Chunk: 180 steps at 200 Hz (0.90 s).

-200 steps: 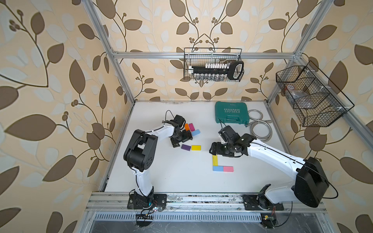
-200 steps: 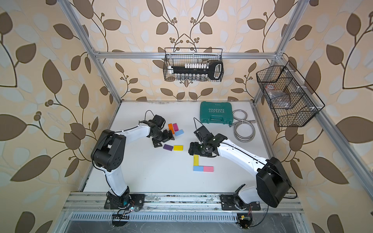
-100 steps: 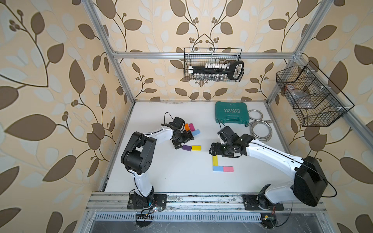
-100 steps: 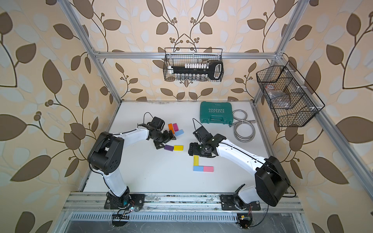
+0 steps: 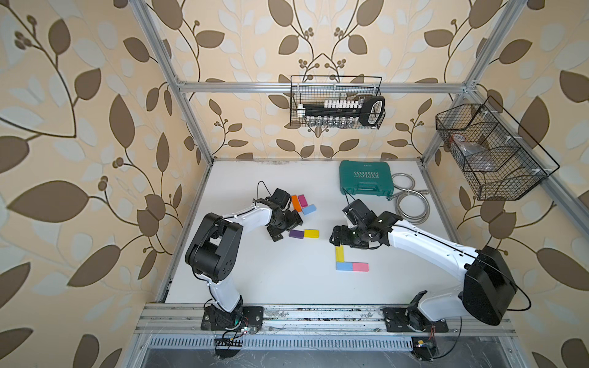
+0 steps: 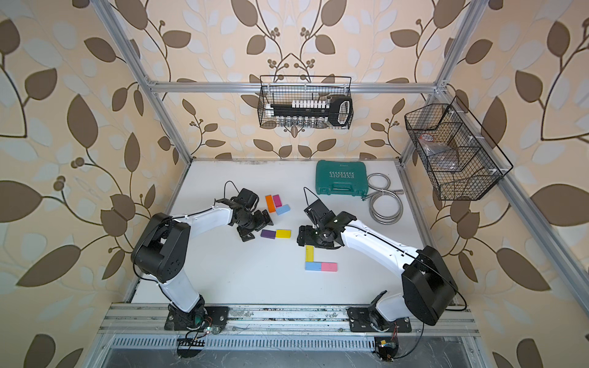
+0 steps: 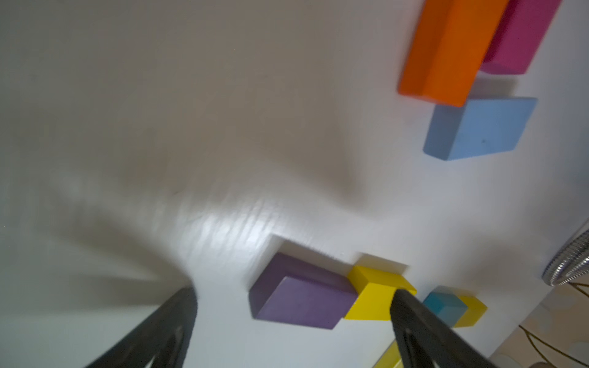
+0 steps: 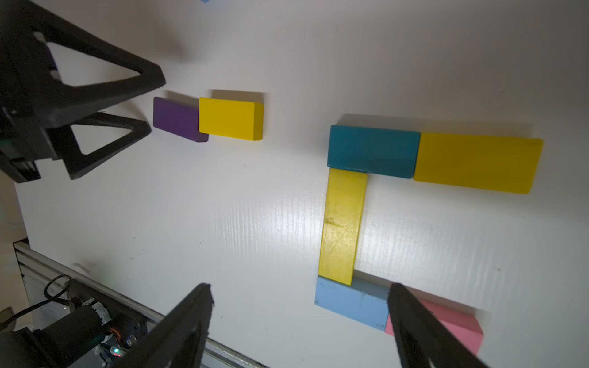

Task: Assemble the letter c with building blocks
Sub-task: Assemble the building block at the center of the board.

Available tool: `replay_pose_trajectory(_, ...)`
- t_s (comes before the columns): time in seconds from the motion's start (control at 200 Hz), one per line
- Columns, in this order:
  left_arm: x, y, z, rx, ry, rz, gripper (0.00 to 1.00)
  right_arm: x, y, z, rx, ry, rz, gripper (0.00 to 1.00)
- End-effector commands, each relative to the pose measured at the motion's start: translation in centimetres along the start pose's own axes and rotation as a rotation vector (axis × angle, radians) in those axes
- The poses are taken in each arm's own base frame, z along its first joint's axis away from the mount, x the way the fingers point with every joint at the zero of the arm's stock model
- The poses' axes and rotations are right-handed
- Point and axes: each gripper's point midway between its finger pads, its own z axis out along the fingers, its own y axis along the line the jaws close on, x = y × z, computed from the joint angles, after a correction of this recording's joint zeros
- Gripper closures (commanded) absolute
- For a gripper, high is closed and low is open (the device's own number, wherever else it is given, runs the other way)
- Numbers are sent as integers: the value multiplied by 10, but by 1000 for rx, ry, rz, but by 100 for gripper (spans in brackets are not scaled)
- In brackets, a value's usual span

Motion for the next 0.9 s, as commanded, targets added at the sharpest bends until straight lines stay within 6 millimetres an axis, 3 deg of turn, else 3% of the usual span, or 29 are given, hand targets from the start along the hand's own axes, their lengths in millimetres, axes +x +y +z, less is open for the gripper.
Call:
replay_pose_trajectory(0.0, 7, 11, -26, -49, -61, -28, 2, -4, 4, -1, -2, -14, 1, 15)
replay_pose_trajectory(0.14, 30, -11, -32, 26, -42, -6, 2, -3, 5, 3, -9, -12, 5, 15)
replay_pose_trajectory(0.33, 48, -34, -20, 91, 8, -19, 2, -1, 5, 7, -4, -3, 1, 15)
replay_pose_trajectory(0.895, 52, -62, 13, 118, 39, -33, 2, 2, 4, 11, 2, 5, -4, 15)
